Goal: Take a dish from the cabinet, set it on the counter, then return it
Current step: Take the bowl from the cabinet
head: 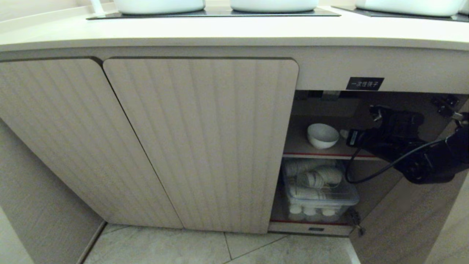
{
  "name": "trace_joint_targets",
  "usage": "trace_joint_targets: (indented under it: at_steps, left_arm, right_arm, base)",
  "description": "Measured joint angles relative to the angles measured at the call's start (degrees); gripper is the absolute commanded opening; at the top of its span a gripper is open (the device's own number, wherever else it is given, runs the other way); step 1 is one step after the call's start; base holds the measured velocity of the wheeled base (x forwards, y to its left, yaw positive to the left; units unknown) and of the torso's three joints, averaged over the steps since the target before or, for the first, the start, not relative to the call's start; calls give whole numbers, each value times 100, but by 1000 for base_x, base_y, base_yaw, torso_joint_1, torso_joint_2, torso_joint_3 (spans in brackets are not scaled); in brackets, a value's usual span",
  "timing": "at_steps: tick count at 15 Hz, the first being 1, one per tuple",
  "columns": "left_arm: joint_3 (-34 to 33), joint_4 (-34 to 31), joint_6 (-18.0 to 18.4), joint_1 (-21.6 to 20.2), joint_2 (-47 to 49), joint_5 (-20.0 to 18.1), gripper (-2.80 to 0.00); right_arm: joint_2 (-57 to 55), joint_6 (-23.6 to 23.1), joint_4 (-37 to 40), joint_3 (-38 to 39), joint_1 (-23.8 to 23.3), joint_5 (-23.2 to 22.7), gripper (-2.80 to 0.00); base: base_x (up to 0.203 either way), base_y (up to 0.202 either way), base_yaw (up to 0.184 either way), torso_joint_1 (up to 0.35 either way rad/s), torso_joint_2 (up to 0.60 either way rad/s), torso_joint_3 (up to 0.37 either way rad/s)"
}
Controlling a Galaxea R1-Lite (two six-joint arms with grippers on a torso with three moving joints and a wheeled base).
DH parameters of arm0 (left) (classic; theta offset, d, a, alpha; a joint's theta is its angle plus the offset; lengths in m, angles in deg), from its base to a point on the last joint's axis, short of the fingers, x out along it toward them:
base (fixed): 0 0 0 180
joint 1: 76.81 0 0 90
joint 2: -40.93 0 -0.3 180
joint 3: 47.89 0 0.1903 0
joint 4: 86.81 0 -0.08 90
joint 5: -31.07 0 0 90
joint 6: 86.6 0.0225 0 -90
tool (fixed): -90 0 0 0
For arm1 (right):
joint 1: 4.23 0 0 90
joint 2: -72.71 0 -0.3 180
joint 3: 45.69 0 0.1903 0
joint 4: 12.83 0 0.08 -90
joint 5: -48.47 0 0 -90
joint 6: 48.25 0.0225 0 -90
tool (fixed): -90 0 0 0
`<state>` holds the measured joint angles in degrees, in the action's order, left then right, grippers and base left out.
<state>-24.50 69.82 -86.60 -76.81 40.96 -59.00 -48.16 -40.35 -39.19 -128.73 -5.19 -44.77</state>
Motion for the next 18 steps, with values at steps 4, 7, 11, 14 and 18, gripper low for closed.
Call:
trace_joint_targets:
  at_steps: [4, 7, 11, 14, 18]
  left_arm:
    - [0, 0, 0, 0, 0, 0, -280]
    - [0, -2, 0, 0, 0, 2, -280]
    - [0, 0, 0, 0, 0, 1, -280]
    - [0, 0, 2, 0, 0, 0, -280]
    - [0, 0, 0, 0, 0, 1, -280]
  right_arm:
    - [-38, -256, -19, -2, 2, -8, 0]
    - [-51, -247, -17, -95, -12, -13, 0]
    - [-55, -239, -16, -121, -72, -22, 0]
    - [-52, -230, -13, -118, -85, -22, 0]
    - [-57, -223, -16, -113, -121, -39, 0]
  base:
    - [0, 0, 0, 0, 0, 0]
    - [0, 0, 0, 0, 0, 0]
    - [0, 0, 0, 0, 0, 0]
    - [0, 0, 0, 0, 0, 0]
    - [0, 0, 0, 0, 0, 0]
